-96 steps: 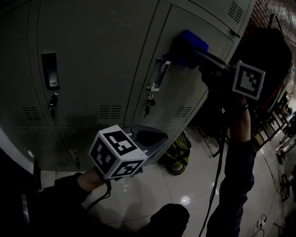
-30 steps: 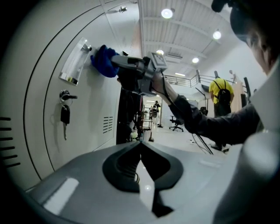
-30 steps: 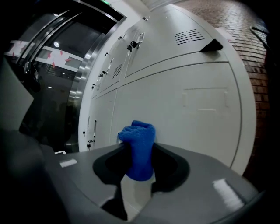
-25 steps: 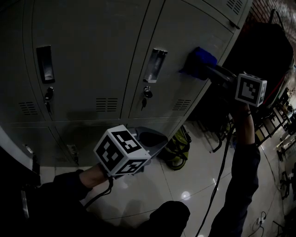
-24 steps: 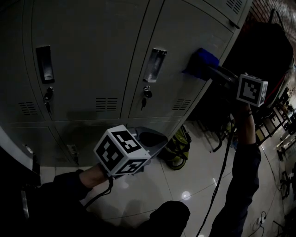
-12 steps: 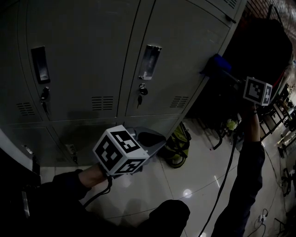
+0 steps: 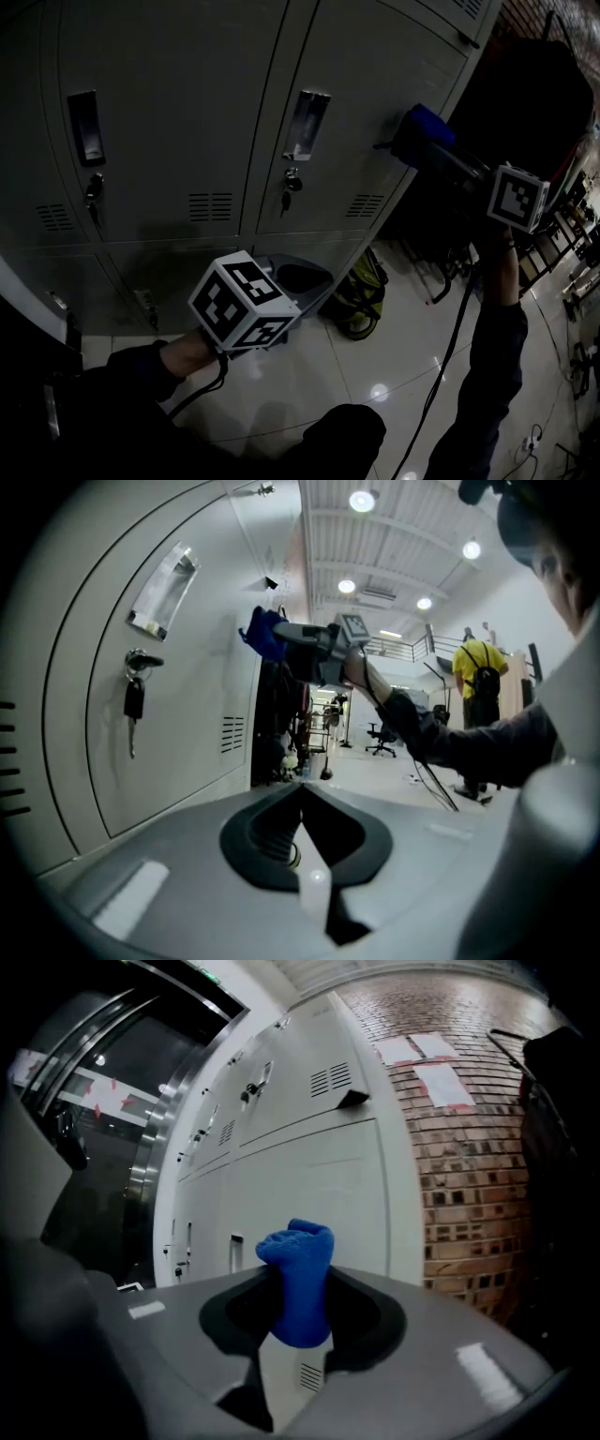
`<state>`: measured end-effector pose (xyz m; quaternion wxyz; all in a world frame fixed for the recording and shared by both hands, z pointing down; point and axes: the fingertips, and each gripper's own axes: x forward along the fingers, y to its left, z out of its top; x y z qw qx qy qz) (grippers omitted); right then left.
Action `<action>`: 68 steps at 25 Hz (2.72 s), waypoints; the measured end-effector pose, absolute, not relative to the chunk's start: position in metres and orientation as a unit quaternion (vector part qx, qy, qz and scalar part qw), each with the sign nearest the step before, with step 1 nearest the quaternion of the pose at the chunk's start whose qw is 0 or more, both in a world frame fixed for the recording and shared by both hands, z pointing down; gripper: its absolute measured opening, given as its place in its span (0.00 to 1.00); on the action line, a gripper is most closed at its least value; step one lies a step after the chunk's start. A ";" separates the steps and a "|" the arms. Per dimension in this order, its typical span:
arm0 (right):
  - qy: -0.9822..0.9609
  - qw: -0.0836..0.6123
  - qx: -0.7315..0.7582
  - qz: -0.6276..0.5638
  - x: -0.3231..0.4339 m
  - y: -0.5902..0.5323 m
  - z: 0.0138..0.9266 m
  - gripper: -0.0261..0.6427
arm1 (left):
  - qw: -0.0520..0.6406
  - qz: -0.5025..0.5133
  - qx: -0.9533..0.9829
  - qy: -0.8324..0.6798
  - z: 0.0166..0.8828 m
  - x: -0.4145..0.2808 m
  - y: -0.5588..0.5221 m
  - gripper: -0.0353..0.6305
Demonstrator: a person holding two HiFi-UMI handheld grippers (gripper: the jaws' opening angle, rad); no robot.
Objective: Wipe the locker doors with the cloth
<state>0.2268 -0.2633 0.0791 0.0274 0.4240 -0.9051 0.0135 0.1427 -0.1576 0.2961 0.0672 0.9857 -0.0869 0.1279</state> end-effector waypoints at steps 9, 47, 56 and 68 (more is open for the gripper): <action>-0.936 0.071 0.344 -0.034 0.103 -0.255 0.098 0.23 | 0.071 0.125 0.986 -0.086 0.303 0.142 -0.153 0.02; -0.853 0.089 0.515 0.001 0.300 -0.299 0.132 0.25 | 0.080 0.141 0.984 -0.078 0.319 0.149 -0.154 0.02; -0.855 0.093 0.510 -0.020 0.280 -0.284 0.129 0.24 | 0.081 0.145 0.983 -0.076 0.321 0.152 -0.152 0.02; -0.923 0.128 0.361 -0.028 0.124 -0.269 0.177 0.24 | 0.083 0.148 0.983 -0.074 0.325 0.149 -0.151 0.02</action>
